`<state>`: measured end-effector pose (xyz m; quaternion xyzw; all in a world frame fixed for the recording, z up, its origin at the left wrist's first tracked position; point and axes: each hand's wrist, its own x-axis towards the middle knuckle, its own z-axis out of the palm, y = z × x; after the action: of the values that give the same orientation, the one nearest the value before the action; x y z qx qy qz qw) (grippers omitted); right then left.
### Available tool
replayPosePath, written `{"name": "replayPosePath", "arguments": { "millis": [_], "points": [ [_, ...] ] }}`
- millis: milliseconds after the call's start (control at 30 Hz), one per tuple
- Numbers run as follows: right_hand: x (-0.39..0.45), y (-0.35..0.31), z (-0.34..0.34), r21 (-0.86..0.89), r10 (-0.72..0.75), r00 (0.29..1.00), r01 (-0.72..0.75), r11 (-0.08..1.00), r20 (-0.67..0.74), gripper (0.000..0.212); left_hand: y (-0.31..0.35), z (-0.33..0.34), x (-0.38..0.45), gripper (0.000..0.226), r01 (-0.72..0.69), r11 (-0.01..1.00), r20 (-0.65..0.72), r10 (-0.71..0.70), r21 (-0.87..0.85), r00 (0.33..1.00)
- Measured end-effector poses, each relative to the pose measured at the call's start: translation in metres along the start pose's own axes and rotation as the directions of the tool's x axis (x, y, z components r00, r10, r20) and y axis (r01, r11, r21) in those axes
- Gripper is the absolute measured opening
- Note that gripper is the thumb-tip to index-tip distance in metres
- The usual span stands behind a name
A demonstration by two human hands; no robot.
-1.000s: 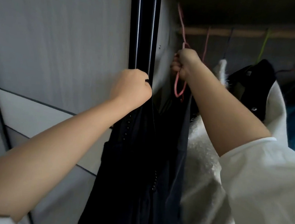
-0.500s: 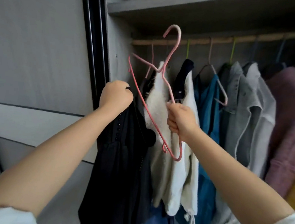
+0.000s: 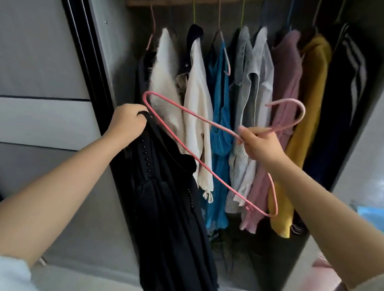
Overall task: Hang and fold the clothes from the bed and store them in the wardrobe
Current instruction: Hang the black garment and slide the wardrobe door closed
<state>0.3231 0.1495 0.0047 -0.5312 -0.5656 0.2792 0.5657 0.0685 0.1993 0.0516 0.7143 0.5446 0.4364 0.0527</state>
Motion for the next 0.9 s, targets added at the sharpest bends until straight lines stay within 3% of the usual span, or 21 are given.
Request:
{"name": "replayPosePath", "arguments": {
  "millis": [167,300,433,533,900],
  "points": [
    [-0.018,-0.011,-0.033,-0.148,-0.024,0.999,0.031,0.989,0.044,0.043,-0.012,0.008,-0.021,0.031,-0.044,0.999,0.168,0.044,-0.003,0.985],
    [-0.031,-0.019,-0.050,-0.209,0.085,0.988,-0.056,0.976,0.128,0.052,-0.020,0.010,-0.026,0.038,-0.071,0.997,0.243,0.070,-0.004,0.968],
    [-0.047,-0.018,-0.057,-0.260,0.168,0.973,-0.124,0.958,0.158,0.052,-0.030,0.008,-0.034,0.050,-0.254,0.967,0.370,0.242,-0.017,0.897],
    [-0.056,-0.017,-0.061,-0.305,0.206,0.970,-0.160,0.939,0.127,0.034,-0.033,0.008,-0.040,0.053,-0.388,0.921,0.450,0.339,0.020,0.826],
    [-0.072,-0.021,-0.032,-0.431,0.178,0.982,-0.136,0.892,0.058,0.032,-0.046,-0.003,-0.031,0.045,-0.538,0.840,0.442,0.456,0.074,0.772]
  ]
}}
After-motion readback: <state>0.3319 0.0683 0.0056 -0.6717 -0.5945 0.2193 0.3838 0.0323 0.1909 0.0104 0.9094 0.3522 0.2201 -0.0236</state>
